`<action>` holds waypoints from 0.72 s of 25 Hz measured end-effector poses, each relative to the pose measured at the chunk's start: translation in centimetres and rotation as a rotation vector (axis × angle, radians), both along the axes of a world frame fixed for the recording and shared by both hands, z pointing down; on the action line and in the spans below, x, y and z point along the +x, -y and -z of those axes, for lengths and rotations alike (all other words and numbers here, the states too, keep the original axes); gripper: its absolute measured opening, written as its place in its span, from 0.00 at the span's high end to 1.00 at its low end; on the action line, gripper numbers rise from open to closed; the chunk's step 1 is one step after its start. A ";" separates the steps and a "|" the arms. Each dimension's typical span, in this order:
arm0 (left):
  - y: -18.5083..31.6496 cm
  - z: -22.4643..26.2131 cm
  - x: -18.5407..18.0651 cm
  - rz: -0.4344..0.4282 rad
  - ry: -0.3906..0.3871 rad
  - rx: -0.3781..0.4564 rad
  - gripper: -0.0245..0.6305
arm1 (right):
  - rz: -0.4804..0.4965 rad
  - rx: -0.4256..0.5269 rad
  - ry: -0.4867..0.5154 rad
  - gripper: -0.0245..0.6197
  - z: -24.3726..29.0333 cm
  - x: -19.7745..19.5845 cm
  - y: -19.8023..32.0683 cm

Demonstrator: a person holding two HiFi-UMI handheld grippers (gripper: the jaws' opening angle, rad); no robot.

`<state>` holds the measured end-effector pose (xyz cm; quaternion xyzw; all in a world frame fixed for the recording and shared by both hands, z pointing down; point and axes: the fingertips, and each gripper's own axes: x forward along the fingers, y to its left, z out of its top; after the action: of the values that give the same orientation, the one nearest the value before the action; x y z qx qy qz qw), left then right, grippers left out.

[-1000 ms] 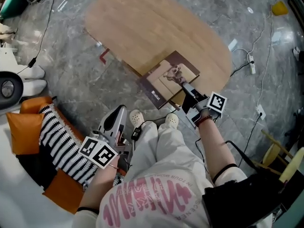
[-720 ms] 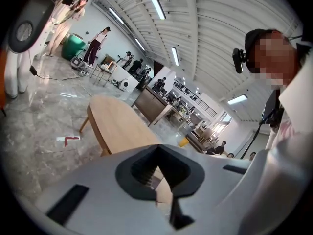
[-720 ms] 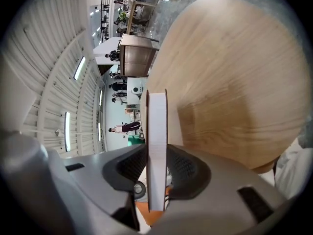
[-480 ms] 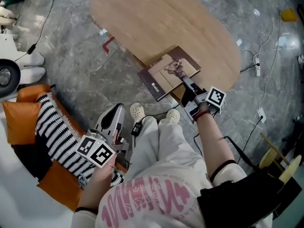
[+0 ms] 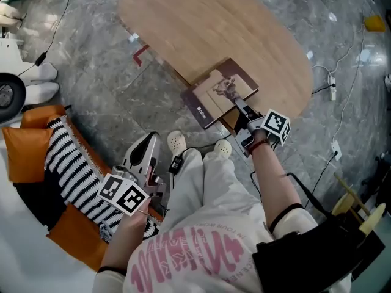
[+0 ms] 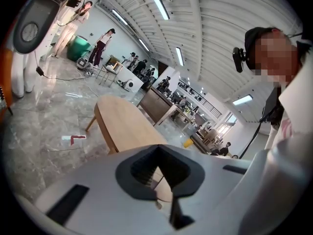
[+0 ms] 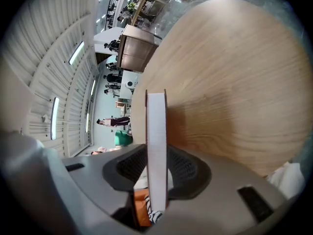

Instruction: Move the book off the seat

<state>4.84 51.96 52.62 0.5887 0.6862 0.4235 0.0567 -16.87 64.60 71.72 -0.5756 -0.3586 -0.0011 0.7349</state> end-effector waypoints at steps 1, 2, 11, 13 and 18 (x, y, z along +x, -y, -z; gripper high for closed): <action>0.1 -0.1 0.1 0.004 0.002 0.003 0.95 | -0.006 -0.002 0.022 0.74 -0.2 -0.1 -0.1; 0.1 -0.1 0.2 0.008 0.003 0.004 0.95 | -0.013 -0.004 0.045 0.74 -0.4 -0.3 -0.2; 0.9 -0.6 0.6 0.034 0.007 0.020 0.95 | -0.044 0.028 0.159 0.74 -2.7 -1.0 -0.6; 1.2 -0.6 0.8 0.045 0.006 0.024 0.95 | -0.051 0.036 0.168 0.73 -3.0 -1.0 -0.5; 1.6 -0.8 1.3 0.065 0.005 0.022 0.95 | -0.087 0.073 0.200 0.71 -4.0 -1.2 -0.3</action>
<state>6.10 50.38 53.38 0.6103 0.6619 0.4303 0.0656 -18.05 64.92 75.74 -0.5293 -0.4543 -0.0398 0.7154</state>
